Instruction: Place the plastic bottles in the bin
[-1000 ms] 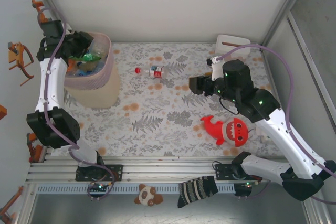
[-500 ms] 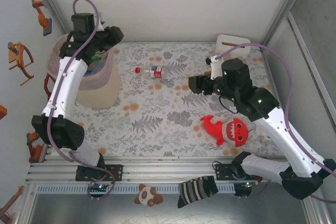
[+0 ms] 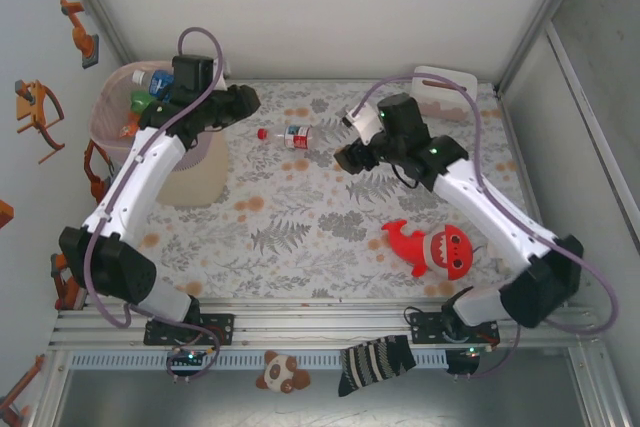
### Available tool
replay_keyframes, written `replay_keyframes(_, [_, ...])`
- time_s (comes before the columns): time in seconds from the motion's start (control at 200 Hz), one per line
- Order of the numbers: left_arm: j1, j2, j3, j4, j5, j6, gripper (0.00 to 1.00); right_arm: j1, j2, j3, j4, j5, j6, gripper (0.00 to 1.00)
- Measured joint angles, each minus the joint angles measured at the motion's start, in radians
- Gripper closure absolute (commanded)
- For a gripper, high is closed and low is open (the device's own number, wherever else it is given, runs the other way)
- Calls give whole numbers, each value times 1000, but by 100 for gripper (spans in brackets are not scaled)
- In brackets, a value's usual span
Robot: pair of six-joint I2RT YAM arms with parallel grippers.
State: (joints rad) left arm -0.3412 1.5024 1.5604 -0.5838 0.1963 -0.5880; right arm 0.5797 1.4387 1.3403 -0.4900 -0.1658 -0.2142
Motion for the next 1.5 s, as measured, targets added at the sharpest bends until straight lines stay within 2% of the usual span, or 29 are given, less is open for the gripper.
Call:
replay_keyframes(0.12, [-6,-97,-62,8,-7,-3,66,-45,181,47,24,-81,-112,22])
replay_keyframes(0.295, [-12,-217,-134,19,-22,-5,65,-72,421,189,44,-163,-254,16])
replay_keyframes(0.32, [-12,-229,-142,19,-24,-5,65,-73,449,211,48,-171,-261,13])
replay_keyframes(0.34, [-12,-238,-148,19,-26,-5,64,-73,468,229,51,-176,-274,2])
replay_keyframes(0.361, [-12,-246,-153,19,-28,-5,64,-74,493,251,55,-184,-282,1])
replay_keyframes(0.931, [-18,-288,-173,-30,-44,-5,64,-106,914,632,113,-286,-496,1])
replay_keyframes(1.217, [-18,-288,-182,-47,-43,-11,64,-105,1026,741,103,-344,-550,1])
replay_keyframes(1.387, [-18,-287,-183,-61,-43,-11,64,-104,1088,797,93,-343,-567,7])
replay_keyframes(1.497, [-18,-287,-184,-66,-43,-13,64,-100,1101,800,79,-343,-577,15])
